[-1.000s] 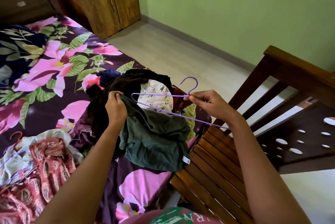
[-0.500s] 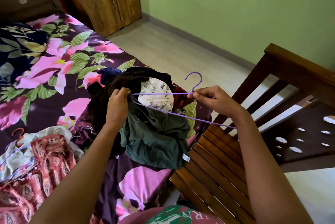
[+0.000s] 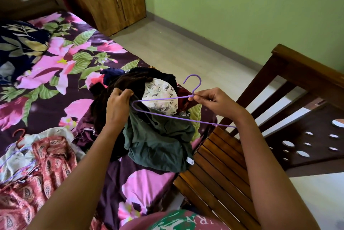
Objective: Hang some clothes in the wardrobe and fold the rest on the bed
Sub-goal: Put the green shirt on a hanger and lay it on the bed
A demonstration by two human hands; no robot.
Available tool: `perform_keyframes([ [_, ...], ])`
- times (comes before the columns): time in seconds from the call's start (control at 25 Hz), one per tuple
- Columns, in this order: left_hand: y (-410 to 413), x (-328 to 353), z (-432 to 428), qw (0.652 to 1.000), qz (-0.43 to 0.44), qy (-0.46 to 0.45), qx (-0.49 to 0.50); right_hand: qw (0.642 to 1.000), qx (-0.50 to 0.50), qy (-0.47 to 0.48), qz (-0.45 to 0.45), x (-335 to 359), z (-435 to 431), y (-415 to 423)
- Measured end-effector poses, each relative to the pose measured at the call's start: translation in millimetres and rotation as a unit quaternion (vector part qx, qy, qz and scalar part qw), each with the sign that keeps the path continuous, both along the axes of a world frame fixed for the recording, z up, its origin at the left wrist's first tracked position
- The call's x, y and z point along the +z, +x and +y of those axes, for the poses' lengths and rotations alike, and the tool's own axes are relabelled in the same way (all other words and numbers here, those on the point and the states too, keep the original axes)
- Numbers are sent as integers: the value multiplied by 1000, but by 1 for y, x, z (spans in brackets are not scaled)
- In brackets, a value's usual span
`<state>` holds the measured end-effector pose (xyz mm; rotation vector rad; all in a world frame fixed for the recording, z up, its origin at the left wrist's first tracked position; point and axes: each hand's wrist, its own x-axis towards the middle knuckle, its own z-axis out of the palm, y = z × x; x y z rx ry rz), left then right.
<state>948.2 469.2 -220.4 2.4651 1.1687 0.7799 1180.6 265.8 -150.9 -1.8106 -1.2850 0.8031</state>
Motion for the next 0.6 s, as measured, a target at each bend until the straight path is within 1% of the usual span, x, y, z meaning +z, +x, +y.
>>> perform_keyframes([
  [0.28, -3, -1, -2, 1000, -5, -7, -2, 1000, 0, 2, 20, 6, -7, 5],
  [0.44, 4, -1, -7, 1000, 0, -17, -20, 1000, 0, 11, -3, -5, 5, 2],
  [0.6, 6, 0, -8, 999, -12, -16, -48, 999, 31, 12, -15, -11, 17, -4],
])
